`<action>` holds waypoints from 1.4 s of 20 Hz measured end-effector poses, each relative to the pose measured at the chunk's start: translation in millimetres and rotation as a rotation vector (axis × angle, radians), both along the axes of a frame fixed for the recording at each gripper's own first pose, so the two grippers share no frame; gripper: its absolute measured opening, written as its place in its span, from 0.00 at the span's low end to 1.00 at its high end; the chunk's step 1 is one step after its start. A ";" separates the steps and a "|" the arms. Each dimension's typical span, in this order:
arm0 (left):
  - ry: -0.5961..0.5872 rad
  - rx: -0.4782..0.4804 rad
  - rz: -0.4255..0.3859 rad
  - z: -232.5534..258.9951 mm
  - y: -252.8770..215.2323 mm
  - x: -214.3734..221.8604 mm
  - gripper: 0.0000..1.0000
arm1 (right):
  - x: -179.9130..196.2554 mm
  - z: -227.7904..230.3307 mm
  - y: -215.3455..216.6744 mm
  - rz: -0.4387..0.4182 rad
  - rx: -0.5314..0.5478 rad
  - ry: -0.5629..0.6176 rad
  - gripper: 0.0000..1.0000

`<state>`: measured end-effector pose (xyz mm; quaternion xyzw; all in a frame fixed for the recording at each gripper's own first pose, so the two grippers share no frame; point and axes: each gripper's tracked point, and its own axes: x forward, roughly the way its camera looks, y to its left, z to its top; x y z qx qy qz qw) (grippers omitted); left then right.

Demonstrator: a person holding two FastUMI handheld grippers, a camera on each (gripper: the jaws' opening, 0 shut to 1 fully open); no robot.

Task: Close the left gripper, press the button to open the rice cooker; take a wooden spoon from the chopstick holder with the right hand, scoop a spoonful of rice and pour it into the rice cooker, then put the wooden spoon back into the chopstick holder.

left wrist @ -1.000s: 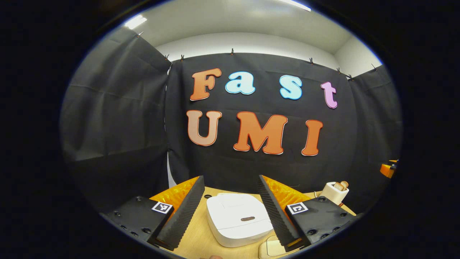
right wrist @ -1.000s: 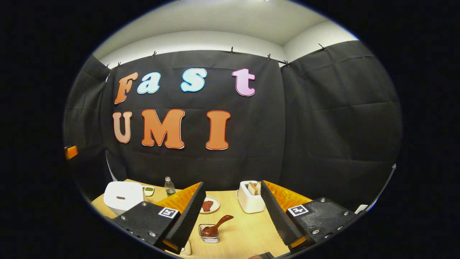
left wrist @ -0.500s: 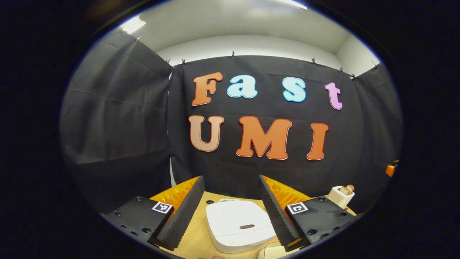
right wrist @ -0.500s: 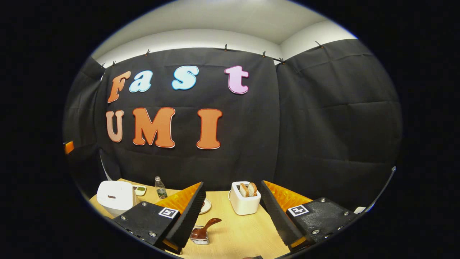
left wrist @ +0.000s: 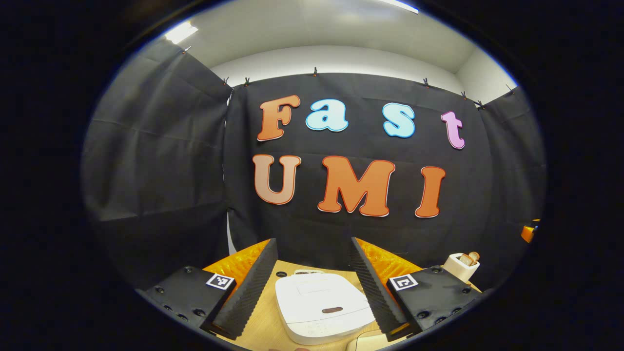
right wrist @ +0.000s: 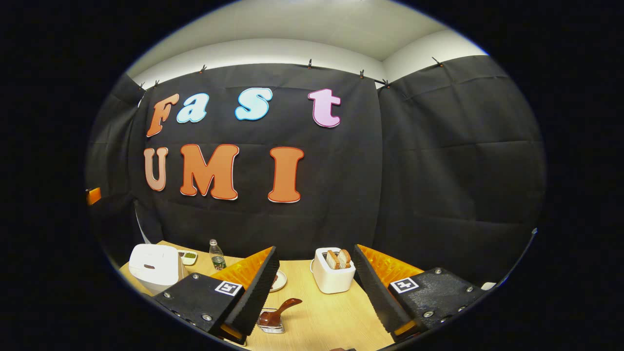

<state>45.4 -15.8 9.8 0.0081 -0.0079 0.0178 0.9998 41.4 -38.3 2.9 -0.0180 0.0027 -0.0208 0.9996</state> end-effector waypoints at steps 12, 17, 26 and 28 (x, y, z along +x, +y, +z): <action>0.108 0.010 -0.092 -35.7 -26.5 13.9 0.39 | 3.6 -11.3 3.2 0.003 -0.061 0.022 0.95; 0.195 -0.001 -0.070 -64.6 -22.4 18.6 0.05 | 2.3 -17.6 8.9 0.010 -0.057 0.034 0.95; 0.374 0.015 -0.149 -147.3 -38.1 57.7 0.04 | 0.7 -34.9 10.9 0.015 -0.087 0.070 0.96; 0.415 0.025 -0.162 -167.4 -40.4 64.6 0.05 | 1.0 -35.2 3.7 -0.003 -0.103 0.074 0.96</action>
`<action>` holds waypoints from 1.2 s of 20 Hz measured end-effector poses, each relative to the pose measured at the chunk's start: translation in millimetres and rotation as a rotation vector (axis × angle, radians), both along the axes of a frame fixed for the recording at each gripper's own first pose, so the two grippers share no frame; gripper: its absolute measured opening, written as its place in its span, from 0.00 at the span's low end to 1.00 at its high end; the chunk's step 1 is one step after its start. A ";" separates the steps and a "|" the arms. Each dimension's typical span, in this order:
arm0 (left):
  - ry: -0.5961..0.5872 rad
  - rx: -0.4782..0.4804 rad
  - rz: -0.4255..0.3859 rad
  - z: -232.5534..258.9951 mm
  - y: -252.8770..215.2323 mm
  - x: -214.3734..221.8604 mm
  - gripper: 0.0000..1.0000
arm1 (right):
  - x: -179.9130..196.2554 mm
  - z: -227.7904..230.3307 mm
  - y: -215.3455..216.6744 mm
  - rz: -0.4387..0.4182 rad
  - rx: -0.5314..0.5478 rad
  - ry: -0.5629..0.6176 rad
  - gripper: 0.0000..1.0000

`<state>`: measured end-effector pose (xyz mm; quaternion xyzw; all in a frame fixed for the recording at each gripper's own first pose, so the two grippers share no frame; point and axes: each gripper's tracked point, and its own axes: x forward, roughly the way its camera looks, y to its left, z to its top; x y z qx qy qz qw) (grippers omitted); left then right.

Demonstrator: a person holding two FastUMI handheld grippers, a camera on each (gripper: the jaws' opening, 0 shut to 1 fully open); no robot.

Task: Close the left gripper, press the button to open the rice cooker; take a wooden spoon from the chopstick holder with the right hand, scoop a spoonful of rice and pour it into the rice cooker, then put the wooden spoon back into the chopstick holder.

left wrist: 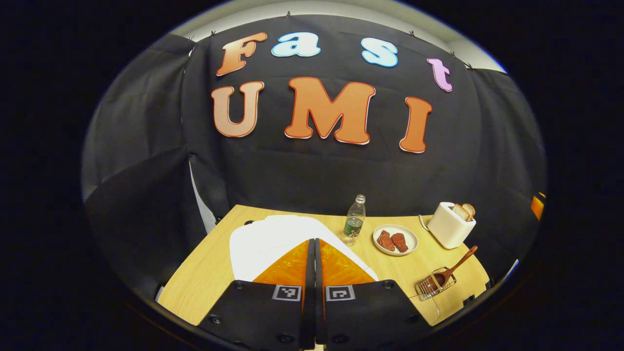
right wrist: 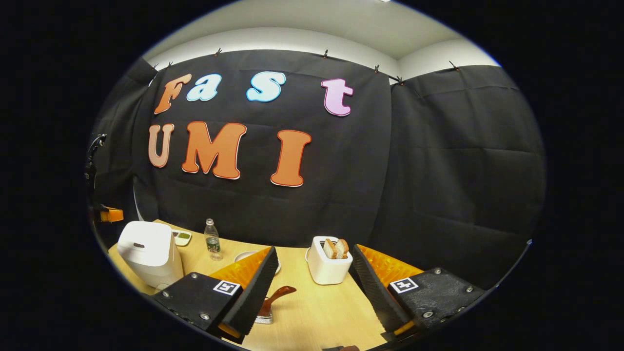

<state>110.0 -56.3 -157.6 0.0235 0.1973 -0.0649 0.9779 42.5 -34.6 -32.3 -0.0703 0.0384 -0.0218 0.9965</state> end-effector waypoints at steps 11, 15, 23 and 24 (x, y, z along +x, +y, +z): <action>0.198 -0.012 0.004 -92.9 0.3 14.9 0.05 | -8.8 -16.4 -21.8 -0.062 0.013 0.051 0.96; 0.227 0.032 0.003 -99.4 1.8 15.5 0.05 | -9.7 -23.7 -22.9 -0.070 0.032 0.066 0.96; 0.147 0.087 0.010 -68.9 5.0 16.7 0.05 | -11.2 -24.8 -21.1 -0.062 0.077 0.055 0.96; 0.112 0.074 0.019 -52.7 5.6 18.9 0.05 | -11.4 -24.9 -21.2 -0.059 0.087 0.051 0.96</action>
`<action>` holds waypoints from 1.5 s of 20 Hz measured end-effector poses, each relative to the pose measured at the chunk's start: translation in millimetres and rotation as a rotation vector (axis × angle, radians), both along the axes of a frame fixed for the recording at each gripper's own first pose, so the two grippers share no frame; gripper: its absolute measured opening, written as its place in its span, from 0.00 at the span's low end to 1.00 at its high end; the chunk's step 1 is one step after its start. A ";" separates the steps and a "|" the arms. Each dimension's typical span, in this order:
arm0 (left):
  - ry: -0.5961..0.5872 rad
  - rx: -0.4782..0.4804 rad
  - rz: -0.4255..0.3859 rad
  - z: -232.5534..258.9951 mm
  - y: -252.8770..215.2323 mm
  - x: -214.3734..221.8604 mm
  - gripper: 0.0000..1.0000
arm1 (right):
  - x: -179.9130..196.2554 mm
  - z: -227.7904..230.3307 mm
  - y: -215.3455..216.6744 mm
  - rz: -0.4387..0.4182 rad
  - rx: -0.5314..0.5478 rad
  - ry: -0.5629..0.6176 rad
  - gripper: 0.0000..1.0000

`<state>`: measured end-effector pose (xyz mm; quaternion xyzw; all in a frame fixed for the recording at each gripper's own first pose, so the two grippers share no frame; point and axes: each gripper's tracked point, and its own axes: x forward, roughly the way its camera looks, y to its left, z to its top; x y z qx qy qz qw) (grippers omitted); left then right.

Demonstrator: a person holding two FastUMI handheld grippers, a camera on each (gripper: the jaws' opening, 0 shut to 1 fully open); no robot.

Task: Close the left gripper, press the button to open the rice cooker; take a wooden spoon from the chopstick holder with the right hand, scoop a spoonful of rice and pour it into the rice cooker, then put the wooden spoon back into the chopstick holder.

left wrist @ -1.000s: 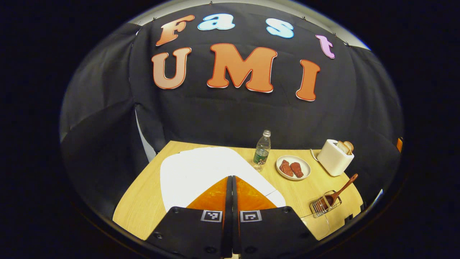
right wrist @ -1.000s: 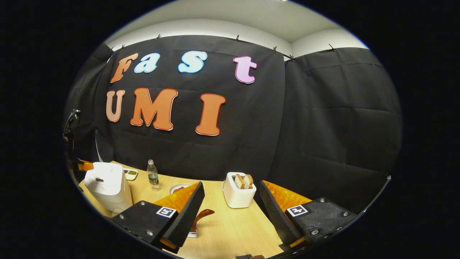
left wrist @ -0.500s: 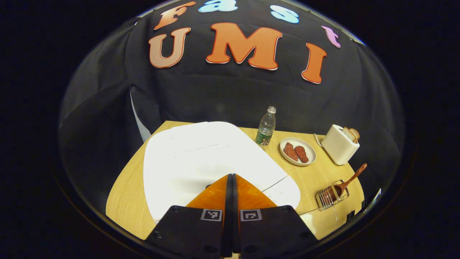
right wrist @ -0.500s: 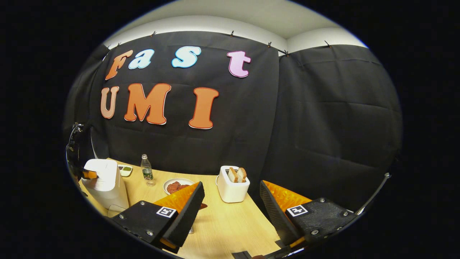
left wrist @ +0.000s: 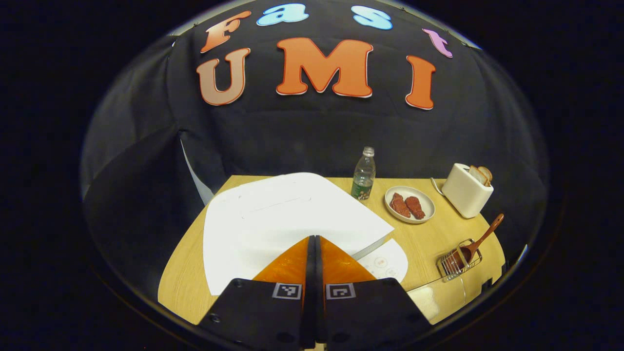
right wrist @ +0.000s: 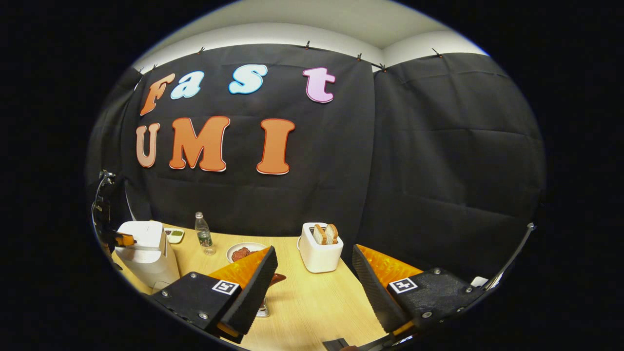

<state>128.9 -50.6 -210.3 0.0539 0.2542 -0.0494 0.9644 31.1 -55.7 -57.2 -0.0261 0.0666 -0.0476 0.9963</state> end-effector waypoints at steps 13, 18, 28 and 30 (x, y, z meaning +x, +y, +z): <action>-0.318 -0.074 0.082 166.2 43.8 -41.1 0.05 | 24.1 -18.6 27.3 0.080 0.066 0.019 0.96; -0.395 -0.055 0.124 206.5 61.8 -59.9 0.05 | 47.7 -52.5 39.3 0.104 0.155 0.080 0.96; -0.492 -0.003 0.195 246.7 88.0 -83.9 0.33 | 102.7 -139.8 64.5 0.129 0.411 0.195 0.95; -0.485 0.004 0.212 247.3 91.8 -88.2 0.36 | 111.3 -158.6 65.4 0.111 0.460 0.231 0.95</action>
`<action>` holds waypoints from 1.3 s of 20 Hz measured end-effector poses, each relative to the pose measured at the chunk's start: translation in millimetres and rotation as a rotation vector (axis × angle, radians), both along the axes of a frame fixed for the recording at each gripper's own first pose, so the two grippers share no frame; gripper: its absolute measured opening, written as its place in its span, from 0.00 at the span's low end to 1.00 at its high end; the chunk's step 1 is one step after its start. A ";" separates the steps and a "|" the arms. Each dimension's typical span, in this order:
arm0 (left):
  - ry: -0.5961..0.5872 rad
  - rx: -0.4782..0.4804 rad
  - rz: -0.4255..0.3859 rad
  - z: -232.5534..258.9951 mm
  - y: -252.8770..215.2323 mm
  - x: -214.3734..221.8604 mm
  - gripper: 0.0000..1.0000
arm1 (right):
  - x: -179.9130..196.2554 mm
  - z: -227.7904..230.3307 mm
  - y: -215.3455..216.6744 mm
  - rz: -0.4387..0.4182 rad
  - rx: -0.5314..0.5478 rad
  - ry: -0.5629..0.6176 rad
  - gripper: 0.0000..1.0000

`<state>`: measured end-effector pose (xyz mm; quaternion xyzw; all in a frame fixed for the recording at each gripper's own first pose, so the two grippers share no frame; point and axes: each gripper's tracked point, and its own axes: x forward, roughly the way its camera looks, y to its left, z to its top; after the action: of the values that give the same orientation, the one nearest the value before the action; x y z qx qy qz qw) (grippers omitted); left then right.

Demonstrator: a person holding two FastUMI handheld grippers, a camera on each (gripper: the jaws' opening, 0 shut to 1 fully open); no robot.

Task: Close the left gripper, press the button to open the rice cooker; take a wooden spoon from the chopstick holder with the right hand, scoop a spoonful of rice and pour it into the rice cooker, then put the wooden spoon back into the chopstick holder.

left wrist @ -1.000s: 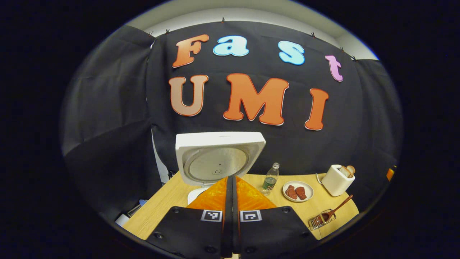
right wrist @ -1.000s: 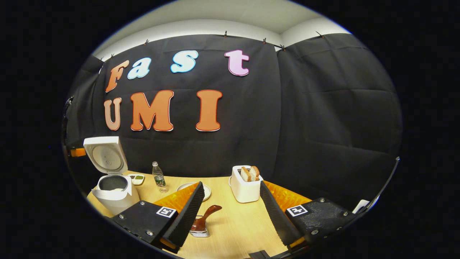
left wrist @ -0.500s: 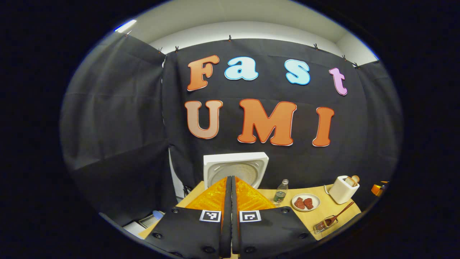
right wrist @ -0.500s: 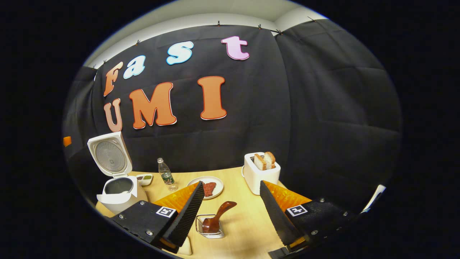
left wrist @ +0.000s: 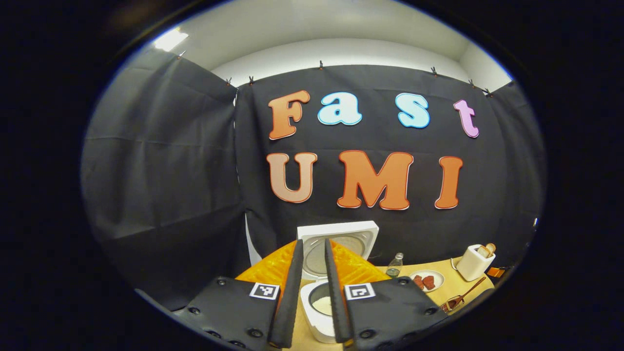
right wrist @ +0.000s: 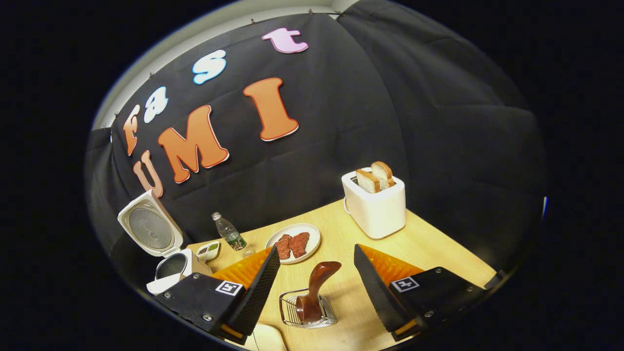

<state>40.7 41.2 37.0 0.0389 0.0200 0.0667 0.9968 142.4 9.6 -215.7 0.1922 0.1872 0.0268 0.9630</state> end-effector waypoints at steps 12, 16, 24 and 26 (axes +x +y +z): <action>0.016 -0.056 0.030 -8.6 22.4 -5.3 1.00 | 22.3 -52.7 19.6 -0.017 0.202 0.138 0.64; 0.025 -0.046 0.043 -10.6 27.2 -6.4 1.00 | 17.1 -45.4 31.5 0.021 0.269 0.143 0.37; 0.029 -0.057 0.015 -11.9 27.9 -17.0 1.00 | 9.3 -3.8 57.1 0.099 0.173 0.037 0.14; 0.035 -0.063 0.002 -13.3 35.6 -19.6 1.00 | 4.7 14.5 56.5 0.102 0.115 -0.004 0.15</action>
<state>21.1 76.8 23.7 0.0086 0.0395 0.0665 0.9970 147.1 66.1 -201.3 0.2375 0.1932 0.0870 0.9480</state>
